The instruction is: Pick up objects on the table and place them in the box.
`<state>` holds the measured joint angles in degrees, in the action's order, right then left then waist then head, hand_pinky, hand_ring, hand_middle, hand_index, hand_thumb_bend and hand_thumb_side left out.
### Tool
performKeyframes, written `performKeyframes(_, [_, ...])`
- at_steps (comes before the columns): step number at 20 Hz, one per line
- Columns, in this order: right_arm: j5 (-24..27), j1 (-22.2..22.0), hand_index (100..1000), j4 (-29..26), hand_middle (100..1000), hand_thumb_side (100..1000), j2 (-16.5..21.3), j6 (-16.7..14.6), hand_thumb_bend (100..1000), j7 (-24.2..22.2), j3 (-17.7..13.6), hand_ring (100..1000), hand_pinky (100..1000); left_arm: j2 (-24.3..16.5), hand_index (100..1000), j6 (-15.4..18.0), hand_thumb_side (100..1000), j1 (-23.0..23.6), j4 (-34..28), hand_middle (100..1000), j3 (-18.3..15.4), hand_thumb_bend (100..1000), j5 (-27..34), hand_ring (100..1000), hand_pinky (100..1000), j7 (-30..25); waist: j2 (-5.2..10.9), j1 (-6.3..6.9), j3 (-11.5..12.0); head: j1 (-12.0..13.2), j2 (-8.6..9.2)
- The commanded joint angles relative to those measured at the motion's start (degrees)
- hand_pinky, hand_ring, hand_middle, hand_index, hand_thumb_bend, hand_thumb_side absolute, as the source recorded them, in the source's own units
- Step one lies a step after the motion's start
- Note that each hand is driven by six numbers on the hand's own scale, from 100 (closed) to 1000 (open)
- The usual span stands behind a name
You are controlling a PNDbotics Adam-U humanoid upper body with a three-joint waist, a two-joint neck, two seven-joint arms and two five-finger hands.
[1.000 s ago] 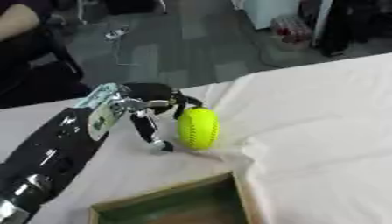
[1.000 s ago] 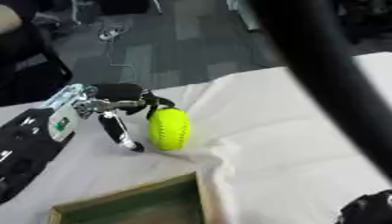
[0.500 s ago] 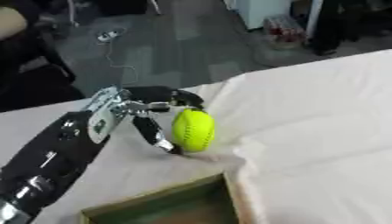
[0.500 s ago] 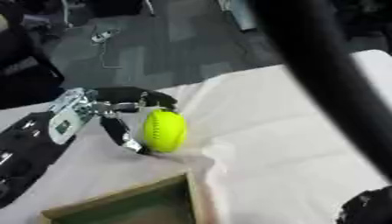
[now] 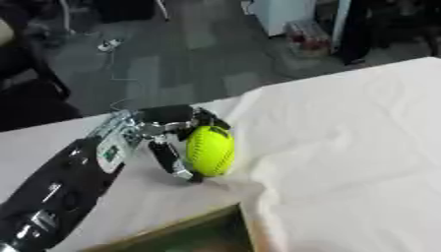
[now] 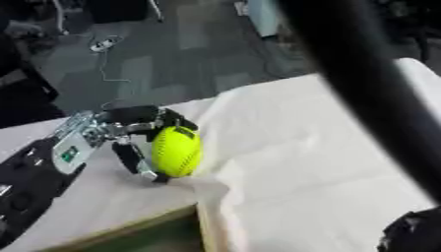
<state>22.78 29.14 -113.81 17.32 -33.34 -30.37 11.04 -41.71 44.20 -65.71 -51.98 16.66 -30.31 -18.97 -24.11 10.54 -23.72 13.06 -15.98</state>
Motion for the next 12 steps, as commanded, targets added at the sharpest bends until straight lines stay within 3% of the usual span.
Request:
performKeyframes(1, [0.29,-0.46,620,-0.78,503,938,1.52,-4.41,100,-4.2,-0.42,379,100,-2.16,457,7.77,371,-0.14,-0.61,222,-0.74,100,-0.92,100,100,-4.12,2.21,-0.44,0.65,0.4,0.03])
performKeyframes(6, [0.25,-2.5,617,-0.78,502,939,2.94,-5.18,100,-4.9,-0.07,380,100,-3.58,447,7.77,367,1.52,-1.53,209,-0.56,100,-0.18,100,100,-0.08,3.95,-1.07,2.65,0.66,-0.94])
performKeyframes(12, [0.51,-5.58,608,-0.78,500,939,4.95,-6.69,100,-5.83,0.22,382,100,-5.98,446,7.77,342,4.05,-5.09,205,0.2,100,4.43,100,100,2.03,7.3,-2.34,5.1,0.3,-4.12])
